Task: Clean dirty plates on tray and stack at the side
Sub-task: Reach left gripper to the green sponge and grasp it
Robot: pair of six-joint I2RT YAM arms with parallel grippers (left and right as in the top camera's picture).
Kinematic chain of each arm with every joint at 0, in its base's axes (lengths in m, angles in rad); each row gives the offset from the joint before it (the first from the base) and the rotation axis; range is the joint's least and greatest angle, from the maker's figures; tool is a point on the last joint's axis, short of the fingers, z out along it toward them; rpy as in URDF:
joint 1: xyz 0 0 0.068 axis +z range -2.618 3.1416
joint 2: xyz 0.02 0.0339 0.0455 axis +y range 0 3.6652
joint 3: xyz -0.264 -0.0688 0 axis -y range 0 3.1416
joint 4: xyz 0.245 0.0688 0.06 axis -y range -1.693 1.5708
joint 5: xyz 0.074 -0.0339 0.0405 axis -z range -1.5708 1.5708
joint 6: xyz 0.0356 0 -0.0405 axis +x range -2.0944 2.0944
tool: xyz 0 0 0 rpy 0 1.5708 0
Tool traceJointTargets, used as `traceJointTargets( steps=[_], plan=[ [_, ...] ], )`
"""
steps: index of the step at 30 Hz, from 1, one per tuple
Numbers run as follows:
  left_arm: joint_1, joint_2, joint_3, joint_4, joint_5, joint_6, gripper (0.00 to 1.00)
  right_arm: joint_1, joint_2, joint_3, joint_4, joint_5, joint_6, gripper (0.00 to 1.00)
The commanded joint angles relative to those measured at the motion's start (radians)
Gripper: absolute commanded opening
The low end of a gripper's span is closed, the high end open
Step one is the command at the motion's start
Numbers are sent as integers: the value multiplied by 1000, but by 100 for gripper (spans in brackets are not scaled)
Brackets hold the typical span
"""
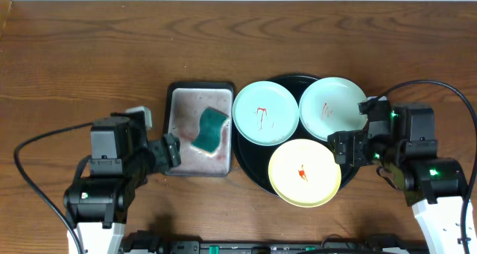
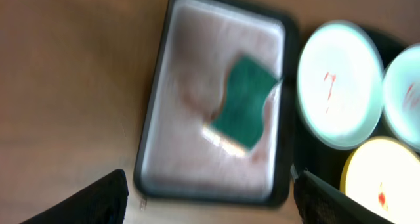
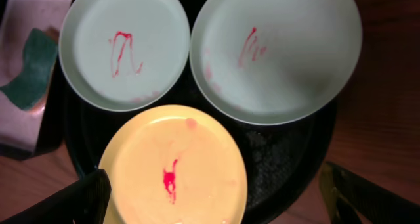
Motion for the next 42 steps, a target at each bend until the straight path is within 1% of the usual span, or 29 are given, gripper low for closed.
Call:
traceJointTargets(
  steps=[1,4,6,10,15,16,19,24,28,31,34,36,39,41,42],
  plan=[
    [-5,38,24,100,15,-8,81,6,4,20,4,-35,3,99],
    [-44,109,25,172,12,19,80,6,6,20,5,-35,3,99],
    [-87,174,25,203,-3,29,77,6,7,20,6,-35,3,99],
    [-189,319,25,247,-86,49,73,6,6,20,8,-35,3,99],
    [-306,480,25,320,-200,86,72,6,6,20,8,-35,3,99],
    [-320,507,25,340,-203,86,72,6,6,20,8,-35,3,99],
    [-346,581,25,392,-203,86,69,6,6,20,8,-35,3,99],
    [-353,687,24,455,-203,85,60,6,6,20,8,-35,3,99],
    [-353,751,24,472,-203,85,58,6,6,20,8,-35,3,99],
    [-353,793,24,483,-203,85,51,6,6,20,11,-35,3,99],
    [-353,826,24,484,-202,77,40,6,6,20,11,-35,3,99],
    [-353,835,24,483,-198,77,36,6,6,20,12,-35,3,99],
    [-354,854,24,483,-198,77,24,6,6,20,12,-35,3,99],
    [-354,860,24,475,-198,77,19,6,6,20,11,-35,3,99],
    [-354,862,24,468,-198,77,12,6,6,20,10,-35,3,99]
  ],
)
